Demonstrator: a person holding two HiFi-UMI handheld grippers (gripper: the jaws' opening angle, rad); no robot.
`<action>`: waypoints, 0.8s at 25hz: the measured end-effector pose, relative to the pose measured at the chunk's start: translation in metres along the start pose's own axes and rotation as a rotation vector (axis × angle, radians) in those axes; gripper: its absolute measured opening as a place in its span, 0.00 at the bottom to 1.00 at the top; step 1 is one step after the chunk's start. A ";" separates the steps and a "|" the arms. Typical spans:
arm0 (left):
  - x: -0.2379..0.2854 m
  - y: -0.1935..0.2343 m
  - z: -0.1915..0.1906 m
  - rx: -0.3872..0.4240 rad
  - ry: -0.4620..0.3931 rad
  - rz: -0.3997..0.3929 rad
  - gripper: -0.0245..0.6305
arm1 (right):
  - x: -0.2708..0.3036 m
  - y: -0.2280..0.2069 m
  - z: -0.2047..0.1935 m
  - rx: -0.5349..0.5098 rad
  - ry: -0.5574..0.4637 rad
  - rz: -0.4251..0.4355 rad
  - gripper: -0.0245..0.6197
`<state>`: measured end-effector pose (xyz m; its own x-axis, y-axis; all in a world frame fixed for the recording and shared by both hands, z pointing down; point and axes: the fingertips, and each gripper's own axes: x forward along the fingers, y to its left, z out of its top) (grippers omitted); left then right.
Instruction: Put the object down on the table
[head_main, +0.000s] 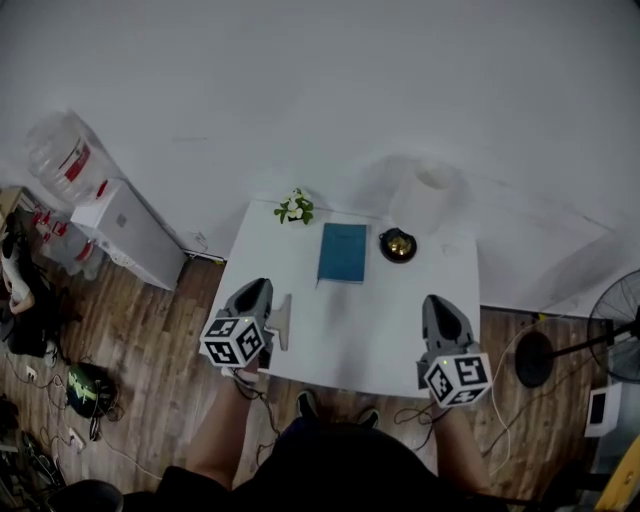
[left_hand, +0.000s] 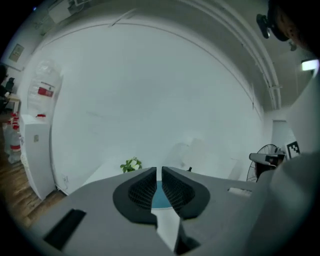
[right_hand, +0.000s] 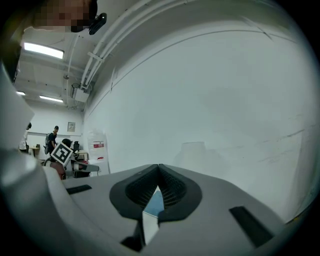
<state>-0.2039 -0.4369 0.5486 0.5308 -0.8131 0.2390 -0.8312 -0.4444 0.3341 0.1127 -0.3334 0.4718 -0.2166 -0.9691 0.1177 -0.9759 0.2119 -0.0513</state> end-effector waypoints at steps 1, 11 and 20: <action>-0.004 -0.013 0.013 0.027 -0.028 -0.020 0.08 | 0.001 0.002 0.001 -0.005 0.000 0.006 0.05; -0.038 -0.109 0.104 0.271 -0.217 -0.116 0.04 | -0.004 0.019 0.049 -0.090 -0.109 0.076 0.05; -0.049 -0.141 0.125 0.365 -0.280 -0.100 0.04 | -0.017 0.013 0.068 -0.153 -0.156 0.076 0.05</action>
<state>-0.1334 -0.3809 0.3759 0.5877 -0.8075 -0.0497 -0.8088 -0.5880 -0.0115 0.1052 -0.3228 0.4015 -0.2944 -0.9550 -0.0361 -0.9520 0.2897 0.0987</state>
